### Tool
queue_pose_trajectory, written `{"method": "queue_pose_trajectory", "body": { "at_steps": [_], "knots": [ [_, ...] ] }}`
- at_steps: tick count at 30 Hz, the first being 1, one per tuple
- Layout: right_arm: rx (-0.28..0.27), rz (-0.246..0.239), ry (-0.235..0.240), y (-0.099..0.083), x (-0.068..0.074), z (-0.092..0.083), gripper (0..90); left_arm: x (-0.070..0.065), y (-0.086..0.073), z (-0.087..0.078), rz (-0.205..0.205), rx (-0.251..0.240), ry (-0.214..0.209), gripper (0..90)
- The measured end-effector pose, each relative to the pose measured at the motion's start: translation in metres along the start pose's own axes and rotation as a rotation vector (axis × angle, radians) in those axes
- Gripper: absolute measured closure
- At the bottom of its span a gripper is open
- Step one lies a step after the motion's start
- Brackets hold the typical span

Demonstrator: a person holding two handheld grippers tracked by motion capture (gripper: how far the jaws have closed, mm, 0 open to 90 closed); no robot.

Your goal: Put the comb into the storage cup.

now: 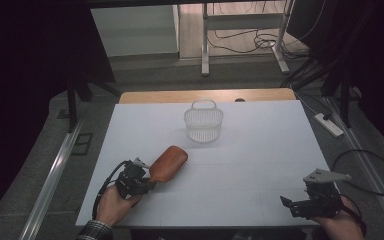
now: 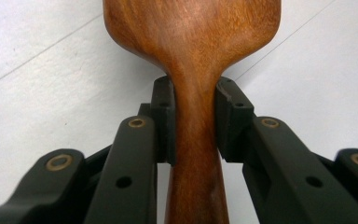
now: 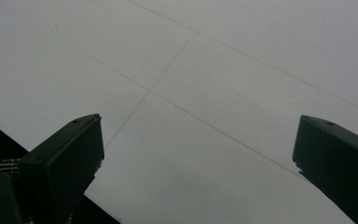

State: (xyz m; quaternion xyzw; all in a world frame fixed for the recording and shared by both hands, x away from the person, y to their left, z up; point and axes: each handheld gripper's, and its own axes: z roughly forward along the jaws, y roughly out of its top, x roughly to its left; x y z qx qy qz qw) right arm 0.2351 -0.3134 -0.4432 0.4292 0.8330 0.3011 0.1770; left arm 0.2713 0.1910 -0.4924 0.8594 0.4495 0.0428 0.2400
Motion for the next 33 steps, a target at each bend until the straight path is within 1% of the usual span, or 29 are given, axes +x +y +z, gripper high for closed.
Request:
{"method": "queue_pose_trajectory", "body": {
  "at_steps": [3,7,14,18,19,24,28,30,33],
  "knots": [
    [-0.002,0.001,-0.001,0.0,0.0,0.0,1.7,-0.001,0.0,-0.001,0.01,-0.013,-0.012,71.6],
    [-0.008,0.0,0.002,0.0,-0.001,-0.001,1.6,-0.004,0.001,-0.003,0.03,-0.026,-0.012,71.5],
    [-0.023,-0.001,0.007,0.0,0.0,-0.002,1.4,-0.006,0.001,-0.008,0.042,-0.064,-0.014,71.5],
    [-0.03,-0.005,0.011,0.0,0.0,-0.003,1.0,-0.007,0.001,-0.011,0.042,-0.087,-0.033,71.5],
    [-0.032,-0.006,0.013,0.0,0.0,-0.003,1.0,-0.007,0.001,-0.011,0.043,-0.091,-0.032,71.5],
    [-0.037,-0.004,0.024,0.0,0.0,-0.004,0.6,-0.009,0.002,-0.012,0.055,-0.097,-0.038,71.5],
    [-0.054,-0.006,0.037,0.001,0.001,-0.004,0.0,-0.01,0.002,-0.013,0.061,-0.111,-0.04,71.4],
    [-0.059,-0.009,0.041,0.001,0.002,-0.004,0.0,-0.01,0.003,-0.014,0.064,-0.121,-0.05,71.4],
    [-0.088,-0.009,0.045,0.003,0.002,-0.006,0.0,-0.012,0.004,-0.015,0.076,-0.127,-0.053,71.4]
  ]
}}
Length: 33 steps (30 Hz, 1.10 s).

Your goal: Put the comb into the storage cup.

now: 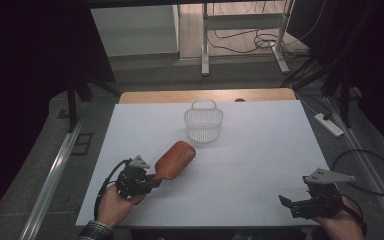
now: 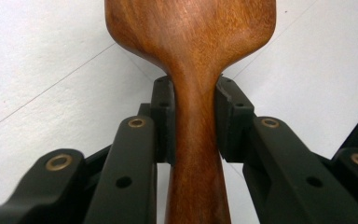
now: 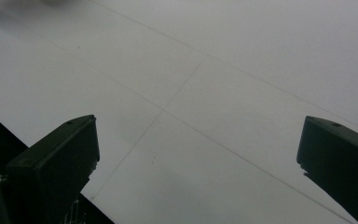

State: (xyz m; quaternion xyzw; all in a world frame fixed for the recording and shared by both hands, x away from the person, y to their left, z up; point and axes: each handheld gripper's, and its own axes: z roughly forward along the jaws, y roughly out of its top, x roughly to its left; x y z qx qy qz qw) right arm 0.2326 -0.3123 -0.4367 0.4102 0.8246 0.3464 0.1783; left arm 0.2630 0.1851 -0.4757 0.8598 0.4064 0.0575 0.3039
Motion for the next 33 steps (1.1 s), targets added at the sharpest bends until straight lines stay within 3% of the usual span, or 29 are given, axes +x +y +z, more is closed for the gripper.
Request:
{"method": "queue_pose_trajectory", "body": {
  "at_steps": [6,16,25,33],
  "knots": [
    [-0.04,0.006,0.024,0.006,0.0,-0.002,0.0,-0.002,0.003,0.0,0.0,-0.018,-0.022,71.4],
    [-0.078,0.027,0.11,0.019,0.0,0.003,0.0,-0.003,0.01,-0.003,-0.006,-0.066,-0.072,71.3],
    [-0.132,0.011,0.187,0.034,0.003,0.011,0.0,-0.007,0.017,-0.004,0.01,-0.108,-0.087,71.3],
    [-0.148,0.028,0.213,0.049,0.01,0.02,0.0,-0.012,0.021,-0.006,0.028,-0.142,-0.081,71.3]
  ]
}}
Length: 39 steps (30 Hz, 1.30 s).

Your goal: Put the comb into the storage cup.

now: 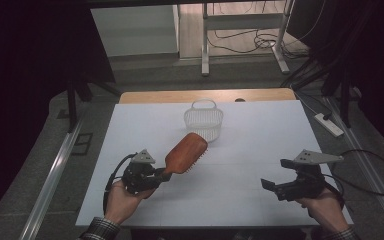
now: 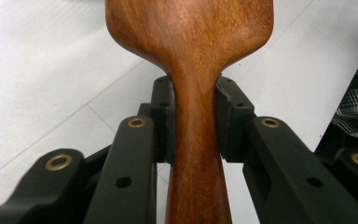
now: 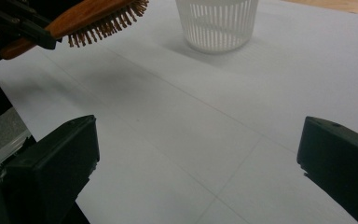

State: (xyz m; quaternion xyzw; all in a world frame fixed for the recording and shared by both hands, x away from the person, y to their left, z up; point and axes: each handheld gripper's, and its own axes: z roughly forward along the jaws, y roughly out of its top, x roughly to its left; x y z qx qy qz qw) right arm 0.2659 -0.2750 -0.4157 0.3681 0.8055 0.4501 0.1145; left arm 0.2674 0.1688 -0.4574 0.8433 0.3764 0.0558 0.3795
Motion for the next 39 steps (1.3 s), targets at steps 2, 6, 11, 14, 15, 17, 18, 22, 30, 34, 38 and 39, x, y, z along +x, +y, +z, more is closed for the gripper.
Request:
{"method": "queue_pose_trajectory", "body": {
  "at_steps": [2,6,11,14,15,17,18,22,30,34,38,39],
  "knots": [
    [-0.002,-0.005,0.007,0.002,0.002,0.004,0.0,-0.001,0.001,0.0,0.005,-0.009,0.004,71.3],
    [-0.001,-0.02,0.001,0.007,0.007,0.011,0.0,-0.003,0.004,0.0,0.015,-0.024,0.006,71.3],
    [-0.005,-0.011,0.016,0.015,0.011,0.019,0.0,-0.007,0.009,0.002,0.03,-0.038,0.009,71.3],
    [-0.012,-0.002,0.028,0.019,0.013,0.024,0.0,-0.009,0.012,0.003,0.037,-0.045,0.004,71.3],
    [-0.012,0.001,0.032,0.02,0.014,0.025,0.0,-0.01,0.013,0.004,0.042,-0.045,0.005,71.3],
    [-0.004,0.018,0.04,0.023,0.015,0.029,0.0,-0.011,0.015,0.005,0.048,-0.047,0.003,71.3],
    [-0.002,0.021,0.038,0.024,0.016,0.03,0.0,-0.012,0.016,0.006,0.051,-0.052,0.004,71.3],
    [-0.004,0.024,0.046,0.027,0.018,0.034,0.0,-0.015,0.019,0.008,0.058,-0.059,0.003,71.3],
    [-0.005,0.012,0.069,0.035,0.023,0.047,0.0,-0.021,0.026,0.012,0.081,-0.072,-0.001,71.3],
    [-0.004,0.016,0.078,0.04,0.026,0.056,0.0,-0.023,0.029,0.014,0.086,-0.076,-0.006,71.3],
    [-0.004,0.024,0.084,0.043,0.028,0.062,0.0,-0.025,0.032,0.016,0.093,-0.083,-0.008,71.3],
    [0.001,0.026,0.085,0.044,0.029,0.063,0.0,-0.026,0.033,0.016,0.094,-0.085,-0.009,71.3]
  ]
}}
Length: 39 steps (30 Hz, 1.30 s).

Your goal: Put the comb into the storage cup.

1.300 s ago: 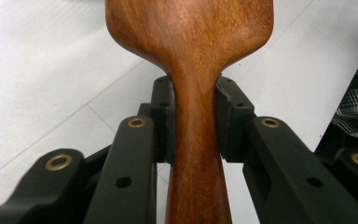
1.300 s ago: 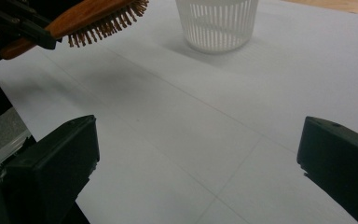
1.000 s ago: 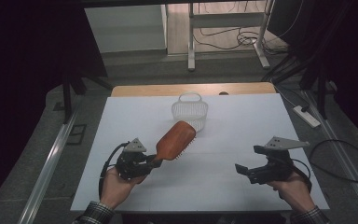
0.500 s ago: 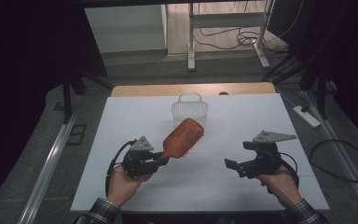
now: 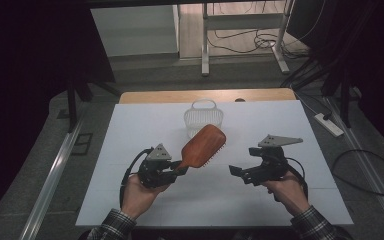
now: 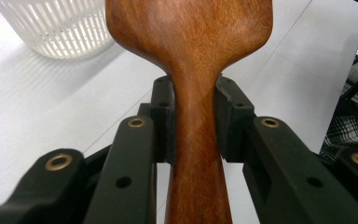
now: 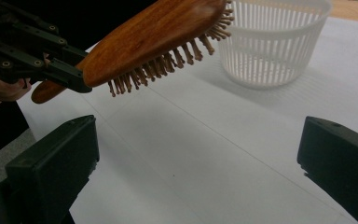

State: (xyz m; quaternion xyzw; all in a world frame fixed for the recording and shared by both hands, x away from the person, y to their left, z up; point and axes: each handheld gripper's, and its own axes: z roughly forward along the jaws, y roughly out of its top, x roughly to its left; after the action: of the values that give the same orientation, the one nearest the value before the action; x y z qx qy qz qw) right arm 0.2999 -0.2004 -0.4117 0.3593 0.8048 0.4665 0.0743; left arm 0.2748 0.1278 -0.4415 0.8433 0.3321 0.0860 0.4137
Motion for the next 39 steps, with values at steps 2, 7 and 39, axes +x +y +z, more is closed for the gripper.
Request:
{"method": "queue_pose_trajectory", "body": {
  "at_steps": [2,7,39],
  "knots": [
    [-0.005,0.008,0.005,0.002,0.001,0.004,0.0,-0.001,0.001,0.001,0.003,-0.003,0.0,71.3],
    [-0.015,0.051,0.041,0.007,0.002,0.012,0.0,-0.003,0.003,0.002,0.008,-0.012,-0.003,71.3],
    [0.01,0.205,0.126,0.037,0.001,0.054,0.0,-0.01,0.006,0.004,0.012,-0.056,-0.024,71.3]
  ]
}}
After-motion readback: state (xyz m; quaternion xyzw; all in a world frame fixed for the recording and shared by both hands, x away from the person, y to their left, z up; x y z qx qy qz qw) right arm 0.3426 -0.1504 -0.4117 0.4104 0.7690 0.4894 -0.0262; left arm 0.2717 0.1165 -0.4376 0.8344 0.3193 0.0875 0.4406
